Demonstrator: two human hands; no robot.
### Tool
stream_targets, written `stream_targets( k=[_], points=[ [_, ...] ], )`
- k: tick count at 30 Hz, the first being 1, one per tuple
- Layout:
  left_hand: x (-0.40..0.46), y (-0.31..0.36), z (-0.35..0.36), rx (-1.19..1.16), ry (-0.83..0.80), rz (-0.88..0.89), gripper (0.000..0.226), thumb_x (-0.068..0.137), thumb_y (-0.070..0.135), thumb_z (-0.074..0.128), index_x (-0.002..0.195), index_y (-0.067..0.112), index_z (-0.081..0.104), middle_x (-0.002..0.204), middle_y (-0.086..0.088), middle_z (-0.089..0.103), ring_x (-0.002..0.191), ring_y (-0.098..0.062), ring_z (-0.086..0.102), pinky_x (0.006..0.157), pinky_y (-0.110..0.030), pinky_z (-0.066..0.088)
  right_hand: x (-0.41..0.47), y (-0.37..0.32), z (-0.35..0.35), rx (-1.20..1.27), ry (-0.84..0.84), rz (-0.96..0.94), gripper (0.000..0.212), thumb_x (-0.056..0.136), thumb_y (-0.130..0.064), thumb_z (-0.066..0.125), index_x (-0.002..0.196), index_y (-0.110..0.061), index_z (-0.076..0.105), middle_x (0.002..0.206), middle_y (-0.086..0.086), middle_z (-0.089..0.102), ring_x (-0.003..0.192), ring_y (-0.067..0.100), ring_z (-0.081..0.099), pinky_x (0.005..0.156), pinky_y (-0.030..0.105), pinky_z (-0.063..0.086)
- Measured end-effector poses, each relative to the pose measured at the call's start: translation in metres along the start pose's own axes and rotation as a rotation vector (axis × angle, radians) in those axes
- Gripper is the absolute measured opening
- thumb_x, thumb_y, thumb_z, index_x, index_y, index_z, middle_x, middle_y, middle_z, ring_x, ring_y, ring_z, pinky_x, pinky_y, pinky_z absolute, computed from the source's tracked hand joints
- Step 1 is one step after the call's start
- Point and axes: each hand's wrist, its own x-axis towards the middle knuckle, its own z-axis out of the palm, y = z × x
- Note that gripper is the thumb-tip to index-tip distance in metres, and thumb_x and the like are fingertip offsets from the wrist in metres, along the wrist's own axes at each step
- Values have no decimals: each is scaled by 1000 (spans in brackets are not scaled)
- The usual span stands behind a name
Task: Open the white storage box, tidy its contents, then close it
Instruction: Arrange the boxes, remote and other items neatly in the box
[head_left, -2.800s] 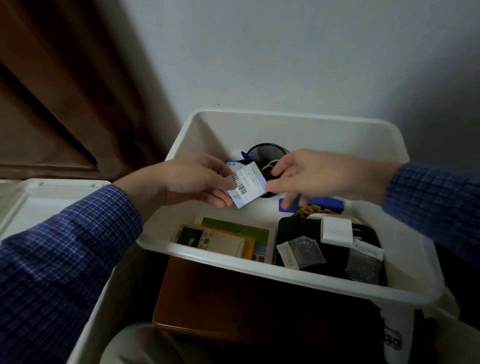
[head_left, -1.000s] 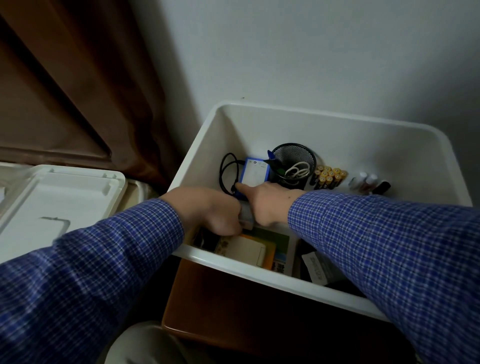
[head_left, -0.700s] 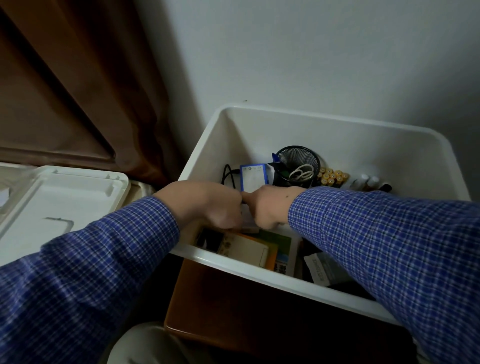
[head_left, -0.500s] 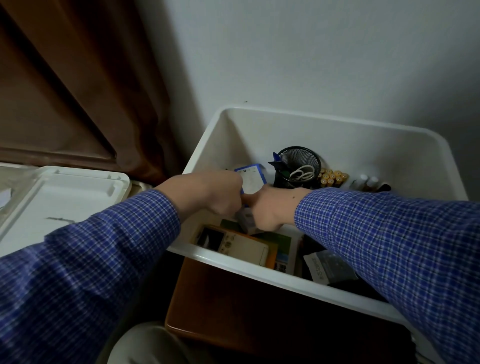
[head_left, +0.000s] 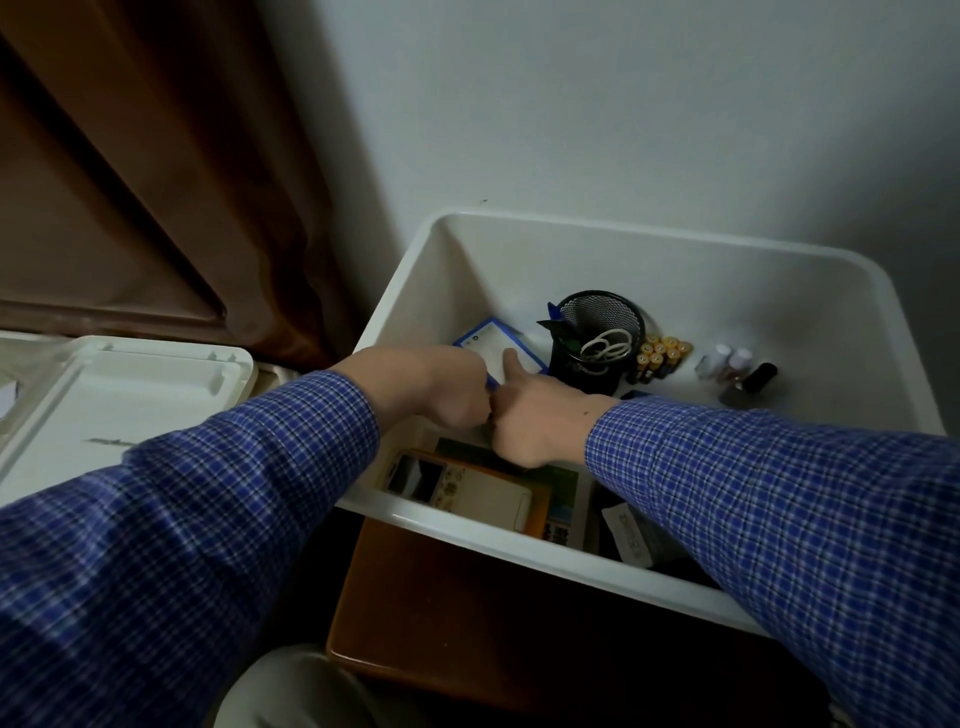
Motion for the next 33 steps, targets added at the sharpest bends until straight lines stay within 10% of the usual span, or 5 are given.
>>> stream_targets(
  k=[4, 10, 14, 19, 33],
  points=[
    [2, 5, 1, 54, -110, -8, 36, 103, 29, 46, 68, 19, 44, 72, -1, 50, 64, -11, 46, 69, -27, 39, 0, 7, 7, 87, 110, -45, 35, 104, -21, 37, 76, -8, 53, 72, 0, 41, 141, 45, 18, 101, 43, 38],
    [3, 9, 0, -28, -167, 2, 26, 99, 28, 51, 76, 18, 56, 77, -1, 58, 73, -14, 56, 73, -28, 45, -1, 15, 3, 167, 78, 51, 19, 101, -30, 46, 104, -14, 57, 153, 25, 18, 84, 25, 49, 82, 32, 39],
    [13, 7, 2, -75, -154, -20, 21, 98, 23, 51, 80, 15, 57, 80, -4, 60, 77, -18, 58, 72, -29, 48, -7, 12, 1, 128, 97, 43, 27, 103, -27, 43, 118, -8, 55, 144, 24, 35, 127, 36, 45, 88, 37, 42],
    [28, 4, 2, -93, -182, -78, 19, 99, 22, 56, 111, 9, 61, 90, -9, 73, 77, -22, 70, 65, -28, 56, -37, 10, -5, 142, 196, 50, 19, 98, -35, 48, 98, -16, 54, 101, 6, 51, 74, 21, 54, 59, 32, 45],
    [56, 5, 7, -1, -145, -46, 15, 94, 27, 68, 87, 17, 58, 71, -4, 67, 54, -17, 67, 51, -27, 55, -80, 51, 0, 134, 249, 285, 25, 95, -43, 42, 88, -24, 55, 76, -4, 48, 79, 24, 55, 60, 31, 38]
  ],
)
